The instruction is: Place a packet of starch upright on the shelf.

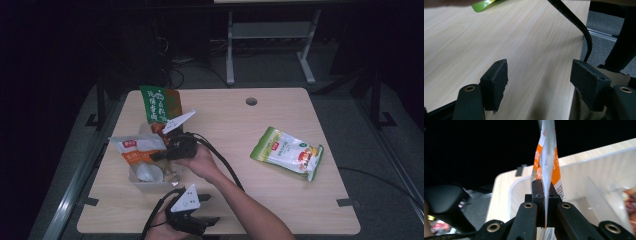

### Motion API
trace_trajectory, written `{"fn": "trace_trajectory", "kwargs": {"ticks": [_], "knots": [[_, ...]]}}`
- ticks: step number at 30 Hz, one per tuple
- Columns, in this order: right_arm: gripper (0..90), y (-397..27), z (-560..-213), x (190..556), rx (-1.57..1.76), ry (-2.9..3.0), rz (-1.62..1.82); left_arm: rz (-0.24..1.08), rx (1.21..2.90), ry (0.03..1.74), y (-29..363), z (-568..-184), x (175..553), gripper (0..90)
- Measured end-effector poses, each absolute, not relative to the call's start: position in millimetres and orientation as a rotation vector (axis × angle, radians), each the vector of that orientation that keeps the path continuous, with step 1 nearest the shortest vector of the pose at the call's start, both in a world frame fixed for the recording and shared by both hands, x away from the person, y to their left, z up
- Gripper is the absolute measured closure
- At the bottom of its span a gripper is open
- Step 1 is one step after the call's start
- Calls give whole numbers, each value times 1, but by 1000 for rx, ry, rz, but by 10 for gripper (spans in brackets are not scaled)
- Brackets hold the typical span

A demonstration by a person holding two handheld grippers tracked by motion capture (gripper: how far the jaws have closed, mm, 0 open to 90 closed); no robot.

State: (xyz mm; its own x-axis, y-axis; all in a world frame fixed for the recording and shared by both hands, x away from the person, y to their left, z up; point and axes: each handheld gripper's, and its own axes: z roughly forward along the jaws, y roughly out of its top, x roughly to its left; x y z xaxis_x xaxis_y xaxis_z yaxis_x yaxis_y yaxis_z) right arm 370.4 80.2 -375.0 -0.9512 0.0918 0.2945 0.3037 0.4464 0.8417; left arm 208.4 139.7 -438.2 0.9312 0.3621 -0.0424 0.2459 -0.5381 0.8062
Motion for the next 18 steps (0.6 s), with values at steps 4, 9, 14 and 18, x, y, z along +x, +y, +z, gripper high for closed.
{"fn": "trace_trajectory", "kwargs": {"ticks": [4,9,14,18], "knots": [[831,79,-373,366,-320,-2620,-1411,157,2160,436,140,-438,208,299],[866,75,-378,361,-323,-2673,-1323,158,2165,433,138,-439,208,297],[894,76,-386,357,-328,-2704,-1255,158,2169,429,137,-439,208,297],[896,79,-397,356,-323,-2713,-1212,154,2176,425,136,-440,207,297]]}}
